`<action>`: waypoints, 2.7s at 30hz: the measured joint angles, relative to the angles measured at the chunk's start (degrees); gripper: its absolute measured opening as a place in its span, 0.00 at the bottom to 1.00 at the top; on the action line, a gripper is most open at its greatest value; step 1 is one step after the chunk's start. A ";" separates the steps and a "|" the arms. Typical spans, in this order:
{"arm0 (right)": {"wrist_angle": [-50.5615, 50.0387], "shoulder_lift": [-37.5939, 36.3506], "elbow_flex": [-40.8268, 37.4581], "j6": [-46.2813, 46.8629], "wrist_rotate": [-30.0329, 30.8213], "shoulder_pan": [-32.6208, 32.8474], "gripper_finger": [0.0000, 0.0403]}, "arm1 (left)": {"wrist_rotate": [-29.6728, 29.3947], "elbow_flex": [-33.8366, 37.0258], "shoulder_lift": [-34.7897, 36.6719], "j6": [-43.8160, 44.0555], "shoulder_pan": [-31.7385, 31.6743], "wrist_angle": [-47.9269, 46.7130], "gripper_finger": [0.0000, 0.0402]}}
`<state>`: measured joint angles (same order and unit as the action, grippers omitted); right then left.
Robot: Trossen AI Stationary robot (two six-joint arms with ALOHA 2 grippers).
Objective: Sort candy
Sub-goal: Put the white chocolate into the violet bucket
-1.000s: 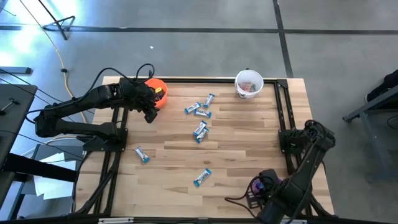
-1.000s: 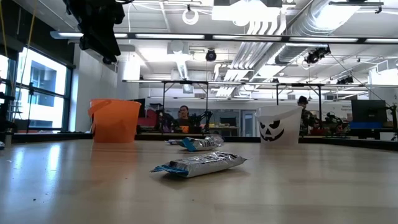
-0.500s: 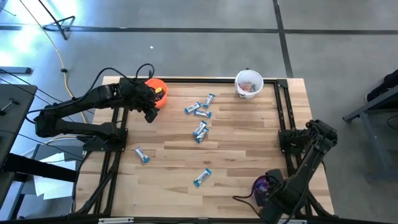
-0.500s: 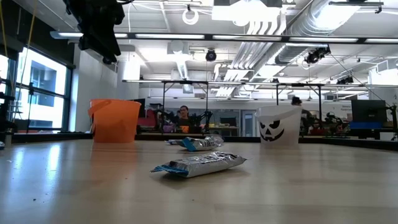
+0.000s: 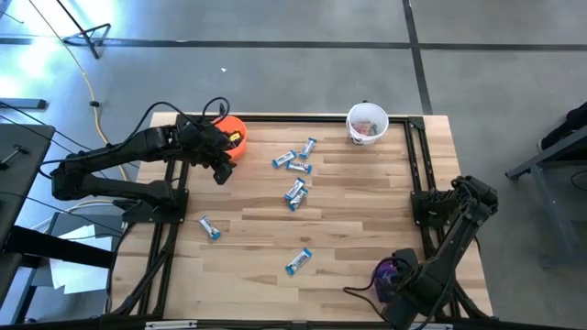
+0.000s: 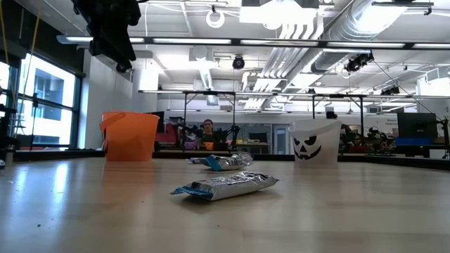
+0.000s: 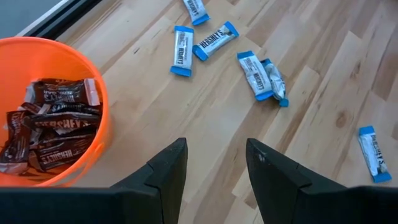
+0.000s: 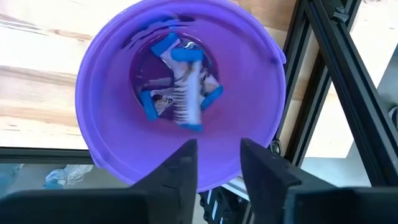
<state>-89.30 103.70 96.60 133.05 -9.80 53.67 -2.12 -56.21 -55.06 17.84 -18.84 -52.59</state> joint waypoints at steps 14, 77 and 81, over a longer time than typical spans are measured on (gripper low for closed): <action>15.62 0.00 0.04 -1.63 4.11 -3.03 0.35 | -0.01 0.00 0.01 -0.85 0.16 -0.10 0.38; 52.33 22.56 0.09 0.20 24.11 -25.75 0.35 | -0.01 0.00 0.39 -33.13 -12.65 -8.49 0.38; 48.38 22.56 0.09 0.14 21.98 -26.63 0.35 | 1.19 -0.01 1.11 -33.08 -13.18 -7.29 0.38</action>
<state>-40.92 126.26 96.68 133.20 12.18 27.04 -0.93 -56.21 -53.95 -15.25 -32.02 -59.88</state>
